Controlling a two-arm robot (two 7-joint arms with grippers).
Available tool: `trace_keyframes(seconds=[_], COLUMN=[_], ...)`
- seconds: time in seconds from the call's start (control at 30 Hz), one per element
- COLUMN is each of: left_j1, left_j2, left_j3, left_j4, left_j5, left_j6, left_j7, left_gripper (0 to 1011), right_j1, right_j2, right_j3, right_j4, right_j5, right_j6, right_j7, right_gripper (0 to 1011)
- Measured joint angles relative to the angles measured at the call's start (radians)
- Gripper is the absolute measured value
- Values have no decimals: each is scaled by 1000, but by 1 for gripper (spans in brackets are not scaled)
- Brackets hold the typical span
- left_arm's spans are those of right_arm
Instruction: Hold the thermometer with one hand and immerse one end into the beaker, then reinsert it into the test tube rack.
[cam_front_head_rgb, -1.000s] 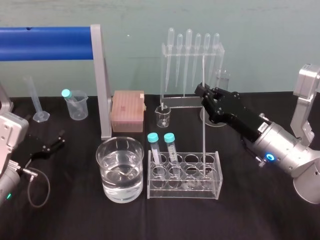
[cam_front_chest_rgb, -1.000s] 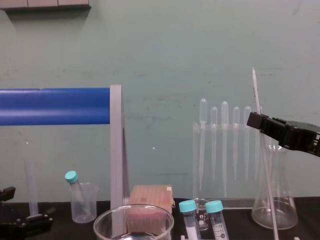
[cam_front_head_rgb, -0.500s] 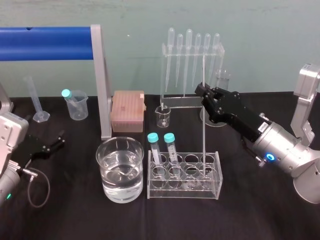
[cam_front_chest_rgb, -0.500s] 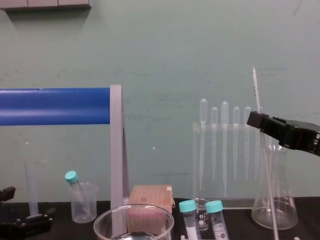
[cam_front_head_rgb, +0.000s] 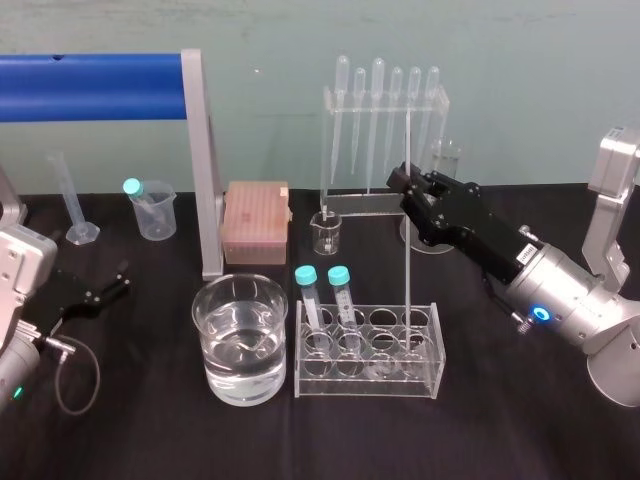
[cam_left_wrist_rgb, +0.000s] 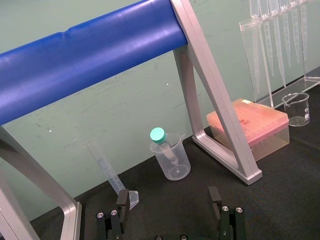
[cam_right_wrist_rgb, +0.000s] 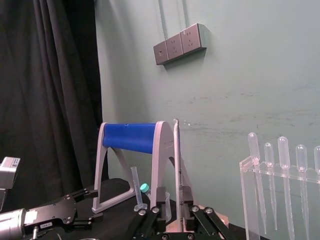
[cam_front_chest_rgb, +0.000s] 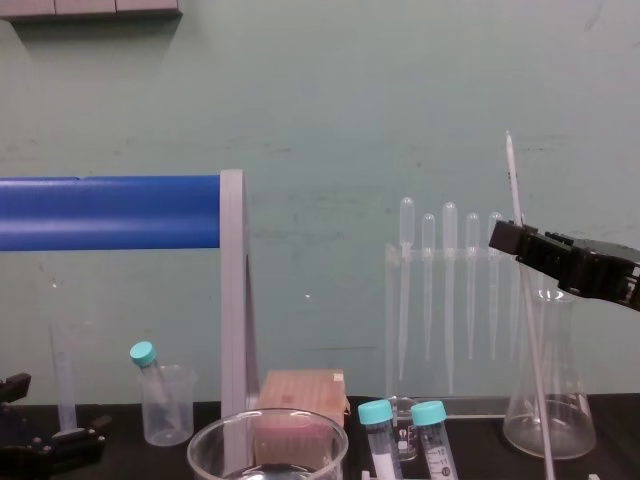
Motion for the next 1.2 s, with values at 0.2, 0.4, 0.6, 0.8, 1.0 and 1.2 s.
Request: trace_keyframes(seconds=[0.2, 0.4, 0.6, 0.8, 1.0, 1.2], left_j1=[0, 0, 0, 0, 0, 0], left_j2=[0, 0, 0, 0, 0, 0], left_j3=[0, 0, 0, 0, 0, 0], left_j4=[0, 0, 0, 0, 0, 0], left_j5=[0, 0, 0, 0, 0, 0], left_j6=[0, 0, 0, 0, 0, 0], left_j7=[0, 0, 0, 0, 0, 0], left_gripper=[1008, 1008, 1008, 1008, 1008, 1008], right_j1=[0, 0, 0, 0, 0, -1], right_j2=[0, 0, 0, 0, 0, 2], right_j3=[0, 0, 0, 0, 0, 0], right_j4=[0, 0, 0, 0, 0, -5], right_j5=[0, 0, 0, 0, 0, -6], right_j6=[-1, -1, -1, -1, -1, 1], right_j7=[1, 1, 1, 1, 1, -9], right_gripper=[404, 568, 765, 902, 1000, 1000])
